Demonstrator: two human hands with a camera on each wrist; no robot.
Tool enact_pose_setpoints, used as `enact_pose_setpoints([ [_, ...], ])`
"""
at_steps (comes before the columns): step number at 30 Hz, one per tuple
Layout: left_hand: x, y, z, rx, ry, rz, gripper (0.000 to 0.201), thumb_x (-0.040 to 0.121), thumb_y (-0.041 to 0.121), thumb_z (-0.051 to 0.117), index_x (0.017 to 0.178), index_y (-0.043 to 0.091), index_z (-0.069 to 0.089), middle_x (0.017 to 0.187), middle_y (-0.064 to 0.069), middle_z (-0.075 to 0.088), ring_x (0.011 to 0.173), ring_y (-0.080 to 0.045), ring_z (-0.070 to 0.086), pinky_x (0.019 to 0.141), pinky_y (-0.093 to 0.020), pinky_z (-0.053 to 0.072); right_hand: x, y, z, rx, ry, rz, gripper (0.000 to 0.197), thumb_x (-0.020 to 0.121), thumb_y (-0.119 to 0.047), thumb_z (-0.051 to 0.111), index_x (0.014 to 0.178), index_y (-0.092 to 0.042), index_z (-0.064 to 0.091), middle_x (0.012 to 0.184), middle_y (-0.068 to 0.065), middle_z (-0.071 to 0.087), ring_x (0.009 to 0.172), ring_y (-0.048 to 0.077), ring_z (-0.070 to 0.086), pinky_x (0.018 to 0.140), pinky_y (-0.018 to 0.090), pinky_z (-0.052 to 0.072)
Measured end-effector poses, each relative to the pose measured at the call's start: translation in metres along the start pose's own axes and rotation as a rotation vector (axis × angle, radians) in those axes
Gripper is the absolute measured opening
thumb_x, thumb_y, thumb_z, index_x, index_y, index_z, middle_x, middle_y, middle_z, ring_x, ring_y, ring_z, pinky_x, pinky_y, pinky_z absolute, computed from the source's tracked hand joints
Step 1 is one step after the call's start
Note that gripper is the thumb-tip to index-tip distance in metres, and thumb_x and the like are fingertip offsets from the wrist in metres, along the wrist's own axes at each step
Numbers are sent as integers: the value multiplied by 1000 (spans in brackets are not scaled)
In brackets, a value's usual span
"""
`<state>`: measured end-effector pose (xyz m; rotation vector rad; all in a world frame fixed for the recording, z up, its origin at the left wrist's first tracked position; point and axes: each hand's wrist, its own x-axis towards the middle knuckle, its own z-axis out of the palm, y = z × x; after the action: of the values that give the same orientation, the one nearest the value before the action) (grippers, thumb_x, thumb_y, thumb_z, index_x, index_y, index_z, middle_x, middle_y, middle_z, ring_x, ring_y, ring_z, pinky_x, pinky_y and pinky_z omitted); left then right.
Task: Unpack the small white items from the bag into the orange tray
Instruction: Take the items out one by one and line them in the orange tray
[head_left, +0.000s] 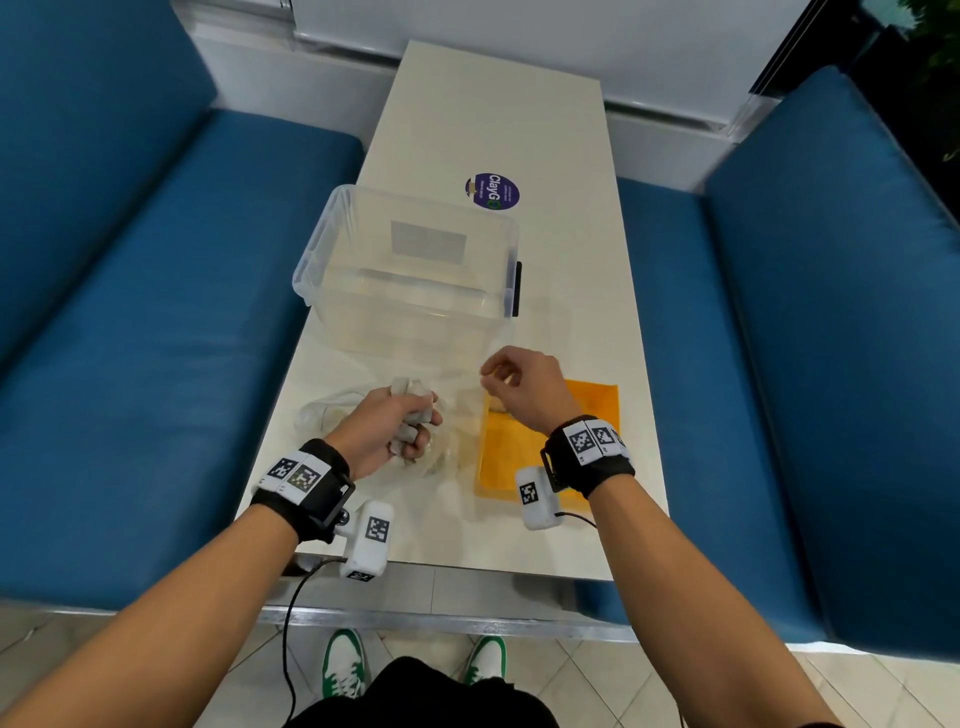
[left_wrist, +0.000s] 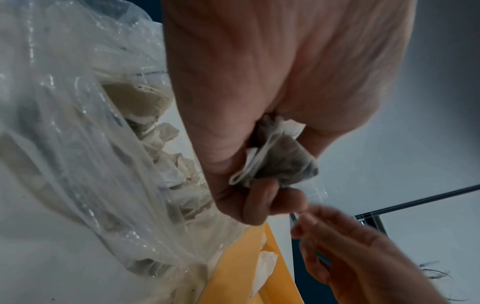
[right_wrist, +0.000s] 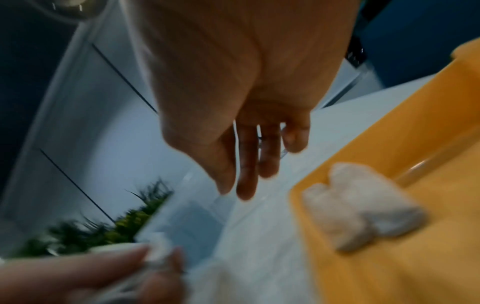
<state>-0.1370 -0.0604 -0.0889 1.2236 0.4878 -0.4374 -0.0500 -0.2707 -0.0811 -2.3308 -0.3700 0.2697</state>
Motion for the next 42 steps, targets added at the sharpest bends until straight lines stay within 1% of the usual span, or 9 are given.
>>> enact_pose_setpoints([
  [4,0,0,4,105,-46,36,22,104,25,60,105,3,63,86,-11,68,51,-17,49,45,-24,36,-5,-32,4,101,-212,-91,18,95,-31,68,112,-29,75,93,-7,70,71,1,55,67,11,45],
  [7,-1,-2,5,186,-54,67,29,103,21,63,115,-5,63,84,-11,69,51,-17,48,46,-25,34,-4,-44,6,96,-256,-143,14,94,-29,70,107,-25,76,87,-9,71,68,-5,58,69,14,47],
  [14,-7,-3,3,155,-73,60,38,102,30,64,118,-4,62,84,-11,69,51,-19,49,48,-25,35,-8,-46,7,178,-145,-73,4,91,-12,73,93,-9,74,76,-3,69,58,-3,62,59,11,46],
  [18,-8,-4,2,113,-35,72,28,102,28,63,114,3,62,86,-12,70,50,-19,49,51,-28,35,-12,-48,5,206,-56,-52,3,94,-14,69,91,-14,69,78,2,71,61,13,69,59,13,49],
  [25,-12,-8,4,117,-18,123,24,100,23,67,112,2,62,89,-15,69,53,-21,49,50,-28,36,-19,-47,4,223,-20,-75,11,94,-17,70,104,-14,70,79,-1,73,66,15,71,62,16,50],
  [29,-15,-11,6,155,-24,145,31,100,25,67,115,-2,62,86,-13,69,53,-21,48,51,-28,34,-22,-47,-1,113,22,-123,2,90,-22,75,91,-22,74,85,-5,73,76,16,67,72,25,54],
  [34,-17,-14,5,252,29,140,27,102,22,63,116,-2,66,86,-13,68,52,-21,47,50,-28,34,-19,-30,-29,47,132,-118,2,90,-22,74,91,-21,76,87,-6,74,78,15,64,72,22,51],
  [38,-17,-17,2,265,74,131,23,104,18,60,113,-2,66,87,-15,65,53,-21,45,51,-29,34,-18,3,-54,-102,153,-56,5,92,-20,71,93,-19,76,86,-8,71,74,2,58,67,11,41],
  [42,-17,-17,3,272,75,128,22,105,17,56,113,-1,66,87,-14,65,54,-21,45,50,-28,34,-16,41,-59,-260,70,55,7,93,-17,67,94,-18,74,90,-1,71,82,14,63,74,25,50],
])
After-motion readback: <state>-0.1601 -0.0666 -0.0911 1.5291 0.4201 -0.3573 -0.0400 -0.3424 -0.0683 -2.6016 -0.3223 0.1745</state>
